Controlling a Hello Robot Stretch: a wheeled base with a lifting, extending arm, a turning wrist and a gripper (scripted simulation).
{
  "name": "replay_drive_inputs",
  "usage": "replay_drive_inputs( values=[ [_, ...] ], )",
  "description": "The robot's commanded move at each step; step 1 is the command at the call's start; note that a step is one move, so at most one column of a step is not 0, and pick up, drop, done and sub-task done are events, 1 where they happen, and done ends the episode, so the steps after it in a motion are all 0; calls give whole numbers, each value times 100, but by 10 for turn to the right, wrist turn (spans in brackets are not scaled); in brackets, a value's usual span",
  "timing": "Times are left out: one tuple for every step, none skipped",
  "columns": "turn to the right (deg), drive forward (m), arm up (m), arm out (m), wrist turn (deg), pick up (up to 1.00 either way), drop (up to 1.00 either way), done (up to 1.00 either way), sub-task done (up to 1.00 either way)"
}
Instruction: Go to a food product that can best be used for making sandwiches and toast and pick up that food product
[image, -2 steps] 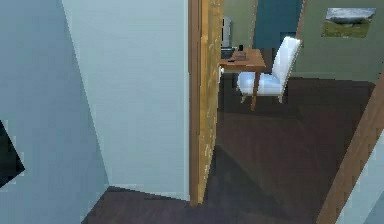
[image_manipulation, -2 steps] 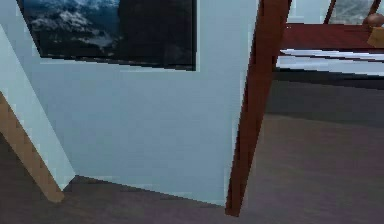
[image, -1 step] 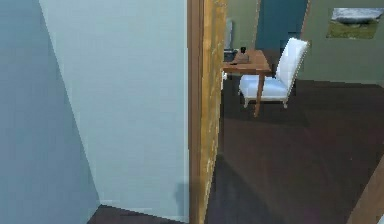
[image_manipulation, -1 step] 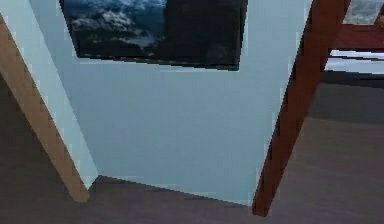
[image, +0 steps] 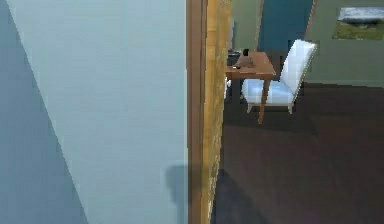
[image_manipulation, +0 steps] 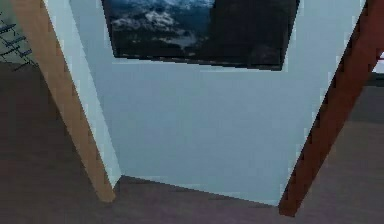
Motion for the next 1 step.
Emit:
replay_drive_inputs(
  values=[
    [450, 0, 0, 0, 0, 0, 0, 0, 0]
  ],
)
